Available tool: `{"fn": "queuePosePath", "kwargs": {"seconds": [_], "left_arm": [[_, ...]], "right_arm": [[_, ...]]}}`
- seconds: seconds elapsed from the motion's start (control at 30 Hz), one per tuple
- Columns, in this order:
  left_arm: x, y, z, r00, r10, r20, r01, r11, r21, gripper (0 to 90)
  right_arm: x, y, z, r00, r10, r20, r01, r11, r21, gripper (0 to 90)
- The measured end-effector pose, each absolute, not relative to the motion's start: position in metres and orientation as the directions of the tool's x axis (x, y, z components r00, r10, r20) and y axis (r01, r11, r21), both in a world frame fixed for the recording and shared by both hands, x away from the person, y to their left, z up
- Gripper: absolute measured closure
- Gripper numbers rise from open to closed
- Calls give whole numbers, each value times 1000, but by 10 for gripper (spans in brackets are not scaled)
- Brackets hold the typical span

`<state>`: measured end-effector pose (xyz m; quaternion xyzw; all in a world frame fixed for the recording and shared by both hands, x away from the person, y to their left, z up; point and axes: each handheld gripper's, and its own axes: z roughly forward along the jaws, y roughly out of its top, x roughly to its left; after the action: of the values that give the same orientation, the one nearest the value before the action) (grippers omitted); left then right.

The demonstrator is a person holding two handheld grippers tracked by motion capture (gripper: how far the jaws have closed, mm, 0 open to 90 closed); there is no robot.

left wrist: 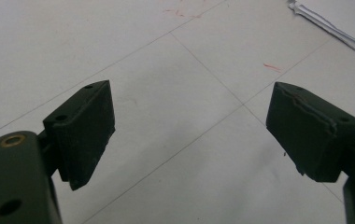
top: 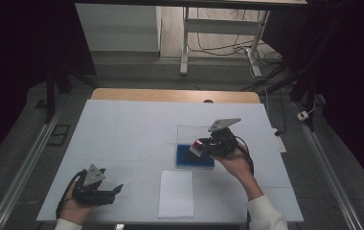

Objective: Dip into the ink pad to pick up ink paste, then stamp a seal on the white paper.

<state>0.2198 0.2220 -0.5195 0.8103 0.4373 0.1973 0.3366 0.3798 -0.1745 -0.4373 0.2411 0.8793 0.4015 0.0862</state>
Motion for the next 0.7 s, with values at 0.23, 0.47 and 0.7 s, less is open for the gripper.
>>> {"fn": "queuePosePath", "kwargs": {"seconds": [0.23, 0.47, 0.7], "left_arm": [[219, 221, -519, 542, 840, 28, 573, -393, 719, 157], [219, 221, -518, 539, 842, 28, 571, -390, 723, 157], [219, 221, -519, 541, 840, 29, 570, -392, 722, 156]], "right_arm": [[370, -169, -433, -884, 467, 37, 333, 572, 750, 700], [358, -164, -429, -902, 432, 28, 304, 586, 751, 700], [342, -162, -427, -915, 403, 15, 278, 603, 748, 700]]}}
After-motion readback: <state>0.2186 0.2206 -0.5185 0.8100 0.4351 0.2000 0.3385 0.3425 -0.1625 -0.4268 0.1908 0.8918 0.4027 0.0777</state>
